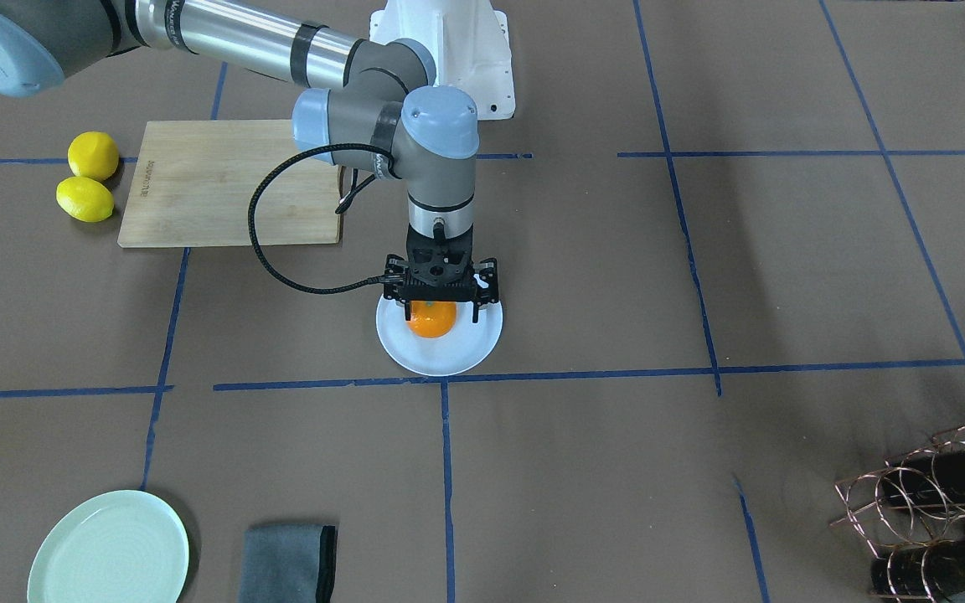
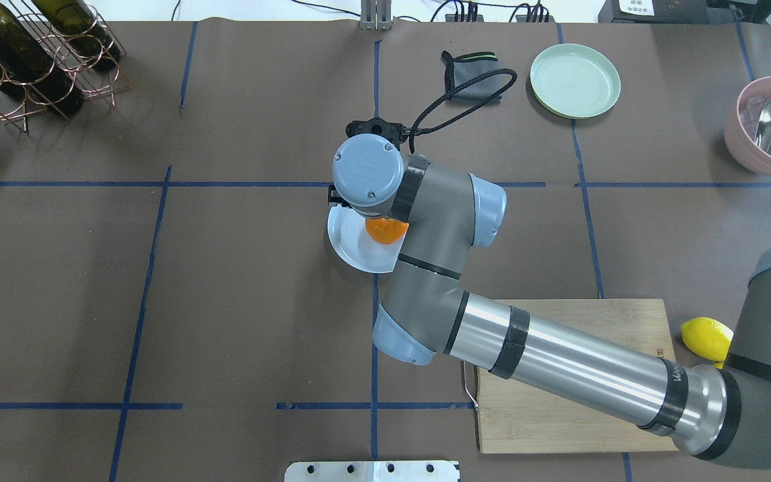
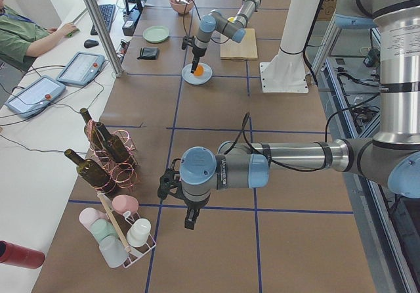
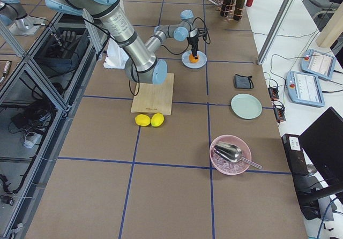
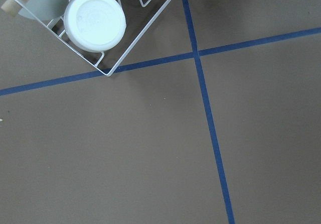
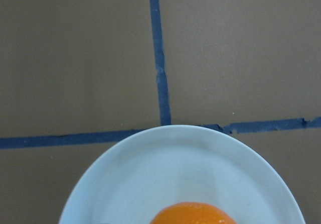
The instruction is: Pick orange to plate
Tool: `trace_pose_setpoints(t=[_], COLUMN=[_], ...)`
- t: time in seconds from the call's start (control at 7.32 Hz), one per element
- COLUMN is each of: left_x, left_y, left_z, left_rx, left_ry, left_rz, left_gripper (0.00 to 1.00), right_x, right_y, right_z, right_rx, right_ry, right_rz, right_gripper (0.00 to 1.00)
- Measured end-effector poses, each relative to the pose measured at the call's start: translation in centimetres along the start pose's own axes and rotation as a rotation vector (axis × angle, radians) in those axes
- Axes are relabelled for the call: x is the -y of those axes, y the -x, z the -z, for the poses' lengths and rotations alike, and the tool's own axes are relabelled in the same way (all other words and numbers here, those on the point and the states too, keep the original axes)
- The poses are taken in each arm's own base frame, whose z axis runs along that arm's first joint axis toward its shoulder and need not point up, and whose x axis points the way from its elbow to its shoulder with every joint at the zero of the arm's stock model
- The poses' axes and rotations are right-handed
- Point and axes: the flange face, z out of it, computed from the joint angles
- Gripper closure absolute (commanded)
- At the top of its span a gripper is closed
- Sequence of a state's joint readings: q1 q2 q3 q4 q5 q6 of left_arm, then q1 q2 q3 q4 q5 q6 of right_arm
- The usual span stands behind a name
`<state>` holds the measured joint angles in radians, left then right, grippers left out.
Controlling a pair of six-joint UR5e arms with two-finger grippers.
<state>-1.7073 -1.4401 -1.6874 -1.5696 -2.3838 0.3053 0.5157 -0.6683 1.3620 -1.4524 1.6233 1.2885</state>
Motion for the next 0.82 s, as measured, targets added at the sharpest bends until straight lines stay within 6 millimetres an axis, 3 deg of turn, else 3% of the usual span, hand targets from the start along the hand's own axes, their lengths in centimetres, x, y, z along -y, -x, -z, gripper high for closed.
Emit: trace_pose_setpoints(t=[0.27, 0.41, 0.55, 0.82], left_x=[-0.3, -0.5, -0.6, -0.7], left_y=[0.1, 0.1, 0.2, 0.1], left_z=[-0.2, -0.3, -0.4, -0.3], left_rx=[-0.003, -0.004, -0.006, -0.006], left_ry=[0.005, 0.008, 0.009, 0.01], left_rz=[0.006, 0.009, 0.011, 0.012], left_gripper=[0.0, 0.0, 0.0, 0.0], right_x=[4.6, 7.2, 9.7, 14.0], right_y=[-2.6, -5.3, -9.3, -21.4], right_z=[3.1, 4.3, 4.9, 6.4], right_rx=[0.039, 0.035, 0.032, 0.042], right_ry=[0.034, 0.058, 0.087, 0.132], right_rz=[0.031, 0.078, 0.135, 0.273], right_gripper=[0.0, 0.0, 0.0, 0.0])
